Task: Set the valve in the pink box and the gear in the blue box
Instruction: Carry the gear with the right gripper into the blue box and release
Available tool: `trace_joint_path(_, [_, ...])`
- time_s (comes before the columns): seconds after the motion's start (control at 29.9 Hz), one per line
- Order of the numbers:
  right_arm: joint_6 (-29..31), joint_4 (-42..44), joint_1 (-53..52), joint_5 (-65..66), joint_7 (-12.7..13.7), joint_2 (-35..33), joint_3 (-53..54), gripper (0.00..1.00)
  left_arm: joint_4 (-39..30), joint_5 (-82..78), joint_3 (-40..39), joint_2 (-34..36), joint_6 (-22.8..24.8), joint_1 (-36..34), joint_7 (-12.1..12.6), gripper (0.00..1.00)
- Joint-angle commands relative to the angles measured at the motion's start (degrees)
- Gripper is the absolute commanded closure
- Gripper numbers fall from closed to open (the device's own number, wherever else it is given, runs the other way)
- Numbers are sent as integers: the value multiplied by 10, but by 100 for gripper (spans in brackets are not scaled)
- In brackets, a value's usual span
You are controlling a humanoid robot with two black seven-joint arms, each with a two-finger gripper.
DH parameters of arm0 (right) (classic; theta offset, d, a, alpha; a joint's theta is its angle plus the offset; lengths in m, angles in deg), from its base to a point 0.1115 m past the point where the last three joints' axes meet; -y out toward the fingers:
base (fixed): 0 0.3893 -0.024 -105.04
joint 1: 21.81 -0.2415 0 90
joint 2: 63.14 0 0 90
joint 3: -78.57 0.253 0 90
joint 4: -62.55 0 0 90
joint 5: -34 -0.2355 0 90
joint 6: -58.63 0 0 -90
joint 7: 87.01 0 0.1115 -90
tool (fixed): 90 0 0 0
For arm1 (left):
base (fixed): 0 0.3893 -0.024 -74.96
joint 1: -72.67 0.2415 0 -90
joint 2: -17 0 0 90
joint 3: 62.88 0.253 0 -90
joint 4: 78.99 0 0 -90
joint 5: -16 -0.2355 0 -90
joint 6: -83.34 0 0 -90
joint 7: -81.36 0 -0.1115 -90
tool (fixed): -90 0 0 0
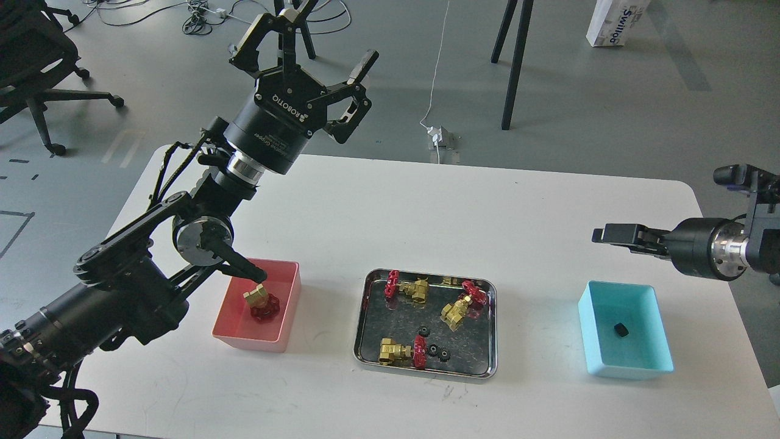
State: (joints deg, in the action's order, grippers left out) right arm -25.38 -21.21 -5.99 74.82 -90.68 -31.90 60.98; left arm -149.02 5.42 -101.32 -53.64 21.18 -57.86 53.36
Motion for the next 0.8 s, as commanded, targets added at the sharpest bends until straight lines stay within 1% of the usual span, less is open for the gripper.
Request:
trace_joint_path(0.0, [-26, 10, 4, -150, -15, 18, 126, 0, 55, 2, 5, 4, 2, -52, 0, 13])
trace_joint_path(0.03, [-28, 11, 6, -187, -31, 29, 147, 0, 75, 2, 12, 3, 2, -63, 0, 12])
trace_joint_path(0.1, [-35, 24, 18, -264, -82, 59, 190, 0, 122, 4, 37, 0, 2, -86, 0, 9])
trace_joint_path(0.13, [-36, 42, 24, -304, -112, 80, 210, 0, 145, 7, 48, 0, 2, -103, 0, 8])
trace_joint_path(0.17, [-32, 64, 30, -338, -134, 101, 227, 0, 168, 12, 56, -1, 2, -117, 0, 7])
trace_joint_path(0.2, [-25, 96, 40, -377, -156, 129, 243, 0, 199, 20, 63, -2, 2, -131, 0, 6])
trace_joint_path(0.23, [-13, 129, 49, -410, -170, 154, 257, 0, 228, 28, 66, -5, 2, -140, 0, 6])
trace_joint_path(0.27, [11, 173, 61, -446, -177, 182, 275, 0, 265, 36, 71, -8, 2, -147, 0, 5])
trace_joint_path(0.3, [44, 211, 70, -469, -178, 207, 294, 0, 298, 42, 74, -12, 2, -152, 0, 2])
trace_joint_path(0.33, [99, 255, 83, -486, -179, 233, 316, 0, 336, 44, 75, -26, 2, -160, 0, 0])
trace_joint_path(0.37, [169, 294, 100, -502, -178, 256, 341, 0, 371, 49, 70, -41, 2, -164, 0, 0])
trace_joint_path(0.4, [220, 327, 114, -508, -177, 270, 364, 0, 393, 56, 69, -53, 2, -166, 0, 0])
trace_joint_path(0.43, [220, 355, 131, -508, -175, 283, 388, 0, 409, 66, 69, -60, 2, -165, 0, 0])
trace_joint_path(0.5, [220, 385, 156, -506, -173, 303, 417, 0, 414, 83, 69, -66, 2, -158, 0, 0])
trace_joint_path(0.63, [220, 394, 167, -501, -177, 324, 432, 0, 406, 91, 64, -63, 2, -137, 0, 0])
trace_joint_path(0.77, [220, 395, 167, -508, -182, 329, 453, 0, 378, 91, 50, -60, 2, -135, 0, 0])
